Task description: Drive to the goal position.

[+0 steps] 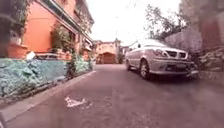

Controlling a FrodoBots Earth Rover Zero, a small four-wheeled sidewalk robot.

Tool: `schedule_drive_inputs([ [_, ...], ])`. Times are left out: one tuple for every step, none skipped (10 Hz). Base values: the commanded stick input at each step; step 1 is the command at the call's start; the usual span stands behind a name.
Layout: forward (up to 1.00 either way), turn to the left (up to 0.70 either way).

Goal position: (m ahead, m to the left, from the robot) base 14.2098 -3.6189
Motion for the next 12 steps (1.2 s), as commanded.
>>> schedule_drive_inputs([
  [0.7,0.0],
  [0.7,0.0],
  [0.7,0.0],
  [0.7,0.0],
  [0.7,0.0],
  [0.7,0.0],
  [0.7,0.0],
  [0.7,0.0],
  [0.7,0.0],
  [0.7,0.0],
  [0.7,0.0],
  [0.7,0.0],
])
